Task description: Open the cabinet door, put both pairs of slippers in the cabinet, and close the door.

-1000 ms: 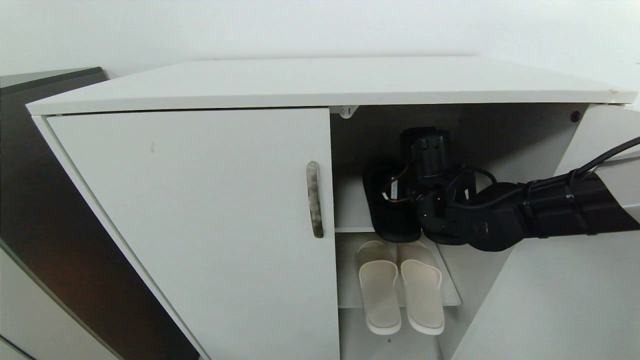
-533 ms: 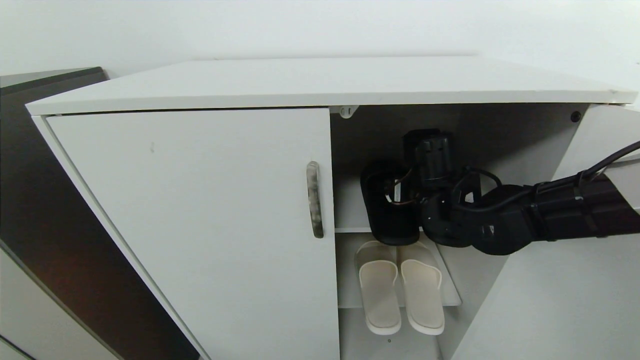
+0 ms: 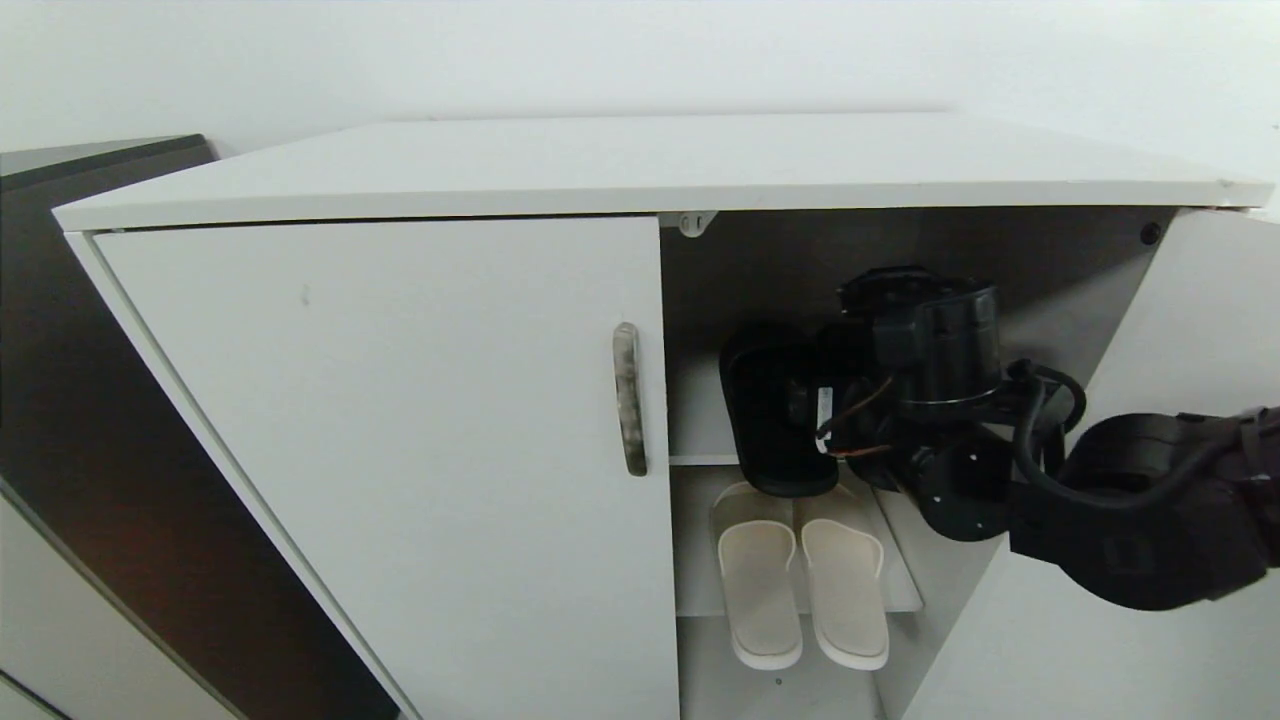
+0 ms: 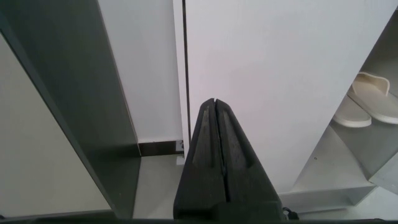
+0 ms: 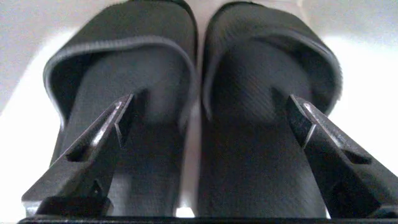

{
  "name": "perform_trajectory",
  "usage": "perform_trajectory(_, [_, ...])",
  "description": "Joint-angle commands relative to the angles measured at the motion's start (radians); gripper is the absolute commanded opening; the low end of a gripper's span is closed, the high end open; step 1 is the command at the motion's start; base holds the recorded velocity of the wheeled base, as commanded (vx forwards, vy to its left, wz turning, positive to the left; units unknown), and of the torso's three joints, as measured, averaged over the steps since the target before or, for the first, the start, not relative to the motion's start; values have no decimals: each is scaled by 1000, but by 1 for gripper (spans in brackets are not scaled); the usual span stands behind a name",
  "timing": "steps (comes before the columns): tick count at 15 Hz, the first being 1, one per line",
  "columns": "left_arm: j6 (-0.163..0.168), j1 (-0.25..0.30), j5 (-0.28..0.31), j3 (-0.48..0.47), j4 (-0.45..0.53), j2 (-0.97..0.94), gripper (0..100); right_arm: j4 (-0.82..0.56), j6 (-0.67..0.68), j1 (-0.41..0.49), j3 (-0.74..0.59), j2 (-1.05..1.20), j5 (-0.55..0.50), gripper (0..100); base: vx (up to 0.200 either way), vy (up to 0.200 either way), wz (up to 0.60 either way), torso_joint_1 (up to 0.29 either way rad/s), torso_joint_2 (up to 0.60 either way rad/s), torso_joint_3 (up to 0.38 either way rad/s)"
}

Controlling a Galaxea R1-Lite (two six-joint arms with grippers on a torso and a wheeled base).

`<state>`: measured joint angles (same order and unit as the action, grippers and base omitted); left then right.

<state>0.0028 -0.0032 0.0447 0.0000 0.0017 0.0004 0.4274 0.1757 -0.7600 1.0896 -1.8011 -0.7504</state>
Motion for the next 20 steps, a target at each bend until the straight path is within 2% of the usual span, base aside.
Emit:
perform_trajectory(1, [0, 0, 0, 0, 0, 1, 0, 34, 5, -47, -135, 112, 8, 100, 0, 0, 0, 0, 0, 0])
perform_trajectory(2, [0, 0, 0, 0, 0, 1, 0, 59, 10, -74, -200, 149, 13, 100, 0, 0, 0, 0, 0, 0])
perform_trajectory(4, [0, 0, 0, 0, 0, 1, 0, 97, 1, -113, -234, 172, 23, 100, 0, 0, 0, 0, 0, 0])
perform_trajectory(5, [0, 0, 0, 0, 0, 1, 0, 99, 1, -124, -238, 174, 23, 0, 0, 0, 0, 0, 0, 0])
perform_trajectory(20, [-1, 0, 0, 0, 0, 1, 0, 100, 2, -142, -287, 154, 19, 0, 0, 0, 0, 0, 0, 0])
